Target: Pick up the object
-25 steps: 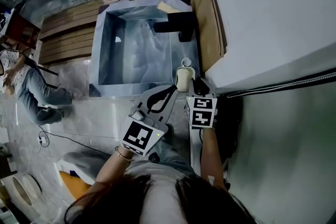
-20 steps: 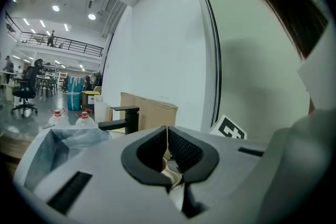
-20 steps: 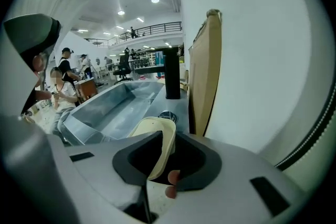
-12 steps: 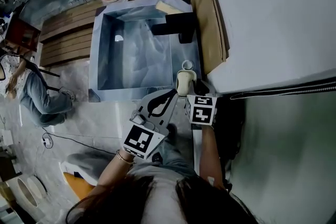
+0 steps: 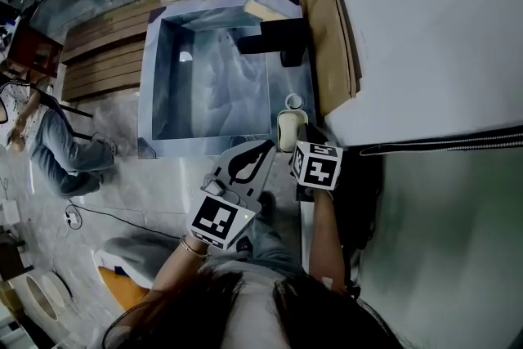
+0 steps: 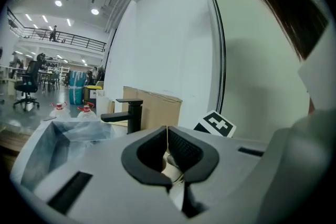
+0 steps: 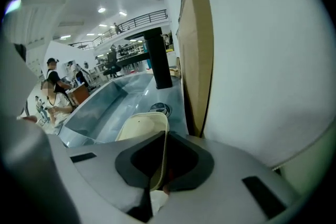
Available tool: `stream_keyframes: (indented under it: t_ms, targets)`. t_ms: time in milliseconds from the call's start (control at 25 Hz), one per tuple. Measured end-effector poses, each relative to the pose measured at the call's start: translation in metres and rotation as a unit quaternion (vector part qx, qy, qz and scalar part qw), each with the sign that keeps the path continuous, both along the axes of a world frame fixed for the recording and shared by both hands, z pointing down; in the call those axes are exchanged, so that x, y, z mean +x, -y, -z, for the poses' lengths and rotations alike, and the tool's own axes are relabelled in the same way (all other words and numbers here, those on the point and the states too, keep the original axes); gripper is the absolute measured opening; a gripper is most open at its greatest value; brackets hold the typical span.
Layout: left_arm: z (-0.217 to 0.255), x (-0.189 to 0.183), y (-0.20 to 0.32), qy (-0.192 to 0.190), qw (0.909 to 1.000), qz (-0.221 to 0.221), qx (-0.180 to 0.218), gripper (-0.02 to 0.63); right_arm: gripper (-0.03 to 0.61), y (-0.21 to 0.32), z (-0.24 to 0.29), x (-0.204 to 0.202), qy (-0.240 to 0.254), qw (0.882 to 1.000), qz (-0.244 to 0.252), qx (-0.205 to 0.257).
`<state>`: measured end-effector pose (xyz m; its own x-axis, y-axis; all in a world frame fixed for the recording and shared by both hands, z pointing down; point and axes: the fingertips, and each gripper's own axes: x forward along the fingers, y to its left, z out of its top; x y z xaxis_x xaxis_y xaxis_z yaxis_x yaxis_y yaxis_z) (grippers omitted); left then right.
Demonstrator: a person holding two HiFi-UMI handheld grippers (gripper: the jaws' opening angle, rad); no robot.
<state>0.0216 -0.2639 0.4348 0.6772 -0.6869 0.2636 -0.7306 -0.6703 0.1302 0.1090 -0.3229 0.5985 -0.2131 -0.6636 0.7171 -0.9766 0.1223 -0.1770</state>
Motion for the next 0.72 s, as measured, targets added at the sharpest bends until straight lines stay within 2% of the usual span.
stream_keyframes:
  t_ms: [200, 440, 720]
  targets:
    - [-0.004, -0.011, -0.009, -0.004, 0.9996, 0.019, -0.019, 0.009, 0.034, -0.005, 0.001, 0.002, 0.010, 1.000, -0.025, 0.004]
    - [0.000, -0.024, -0.017, -0.003, 0.9996, 0.027, -0.010, 0.009, 0.034, -0.012, 0.007, 0.005, 0.019, 0.999, -0.044, 0.011]
    - [0.013, -0.029, -0.029, 0.004, 0.9994, 0.018, 0.031, 0.009, 0.034, -0.025, 0.028, 0.005, 0.032, 0.998, -0.052, 0.033]
